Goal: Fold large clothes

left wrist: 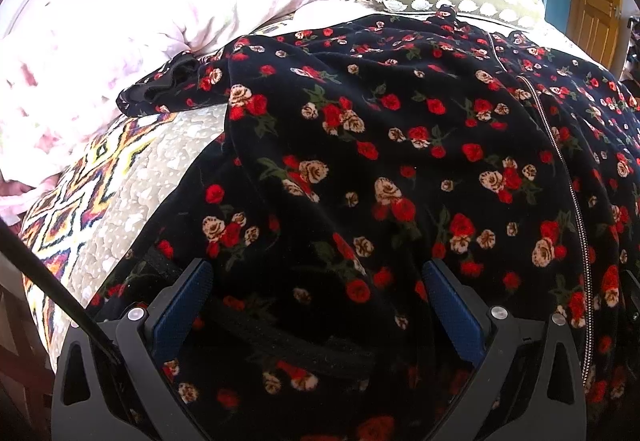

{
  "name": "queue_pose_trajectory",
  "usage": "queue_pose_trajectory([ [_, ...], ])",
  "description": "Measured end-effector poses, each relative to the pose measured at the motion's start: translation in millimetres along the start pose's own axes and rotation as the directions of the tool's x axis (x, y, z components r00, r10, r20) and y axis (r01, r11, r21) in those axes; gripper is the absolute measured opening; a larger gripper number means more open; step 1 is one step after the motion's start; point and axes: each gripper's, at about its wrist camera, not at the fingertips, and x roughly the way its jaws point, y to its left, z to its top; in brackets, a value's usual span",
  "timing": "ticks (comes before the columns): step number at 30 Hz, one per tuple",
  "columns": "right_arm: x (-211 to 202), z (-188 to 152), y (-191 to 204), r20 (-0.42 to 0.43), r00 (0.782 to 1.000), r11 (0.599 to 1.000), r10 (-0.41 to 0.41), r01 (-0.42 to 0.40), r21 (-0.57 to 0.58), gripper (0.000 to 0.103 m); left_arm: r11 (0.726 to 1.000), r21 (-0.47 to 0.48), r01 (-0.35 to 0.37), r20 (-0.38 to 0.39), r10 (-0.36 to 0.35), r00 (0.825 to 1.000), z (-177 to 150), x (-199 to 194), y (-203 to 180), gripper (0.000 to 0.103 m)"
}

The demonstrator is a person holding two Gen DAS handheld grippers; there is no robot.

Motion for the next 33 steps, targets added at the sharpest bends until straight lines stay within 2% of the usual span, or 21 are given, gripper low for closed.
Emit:
queue_pose_trajectory([
  [6,2.6,-0.6,-0.5,-0.006,1.0,1.0,-0.01,0.01,-0.01,0.102,0.999,0.03,-0.024,-0.048,0.025,0.999,2.4,0.1,0.8,0.103],
  [15,5.3,-1.4,-2.3,-0.005,1.0,0.999,-0.026,0.026,-0.022,0.102,1.0,-0.001,0.012,0.0,-0.012,1.0,-0.2,2.6,3.1,0.103],
  [33,5.3,-3.5,-1.1,0.002,0.999,0.998,-0.05,0.05,-0.034,0.101,1.0,-0.011,0.017,-0.005,-0.017,1.0,-2.5,1.7,-1.3,0.103],
])
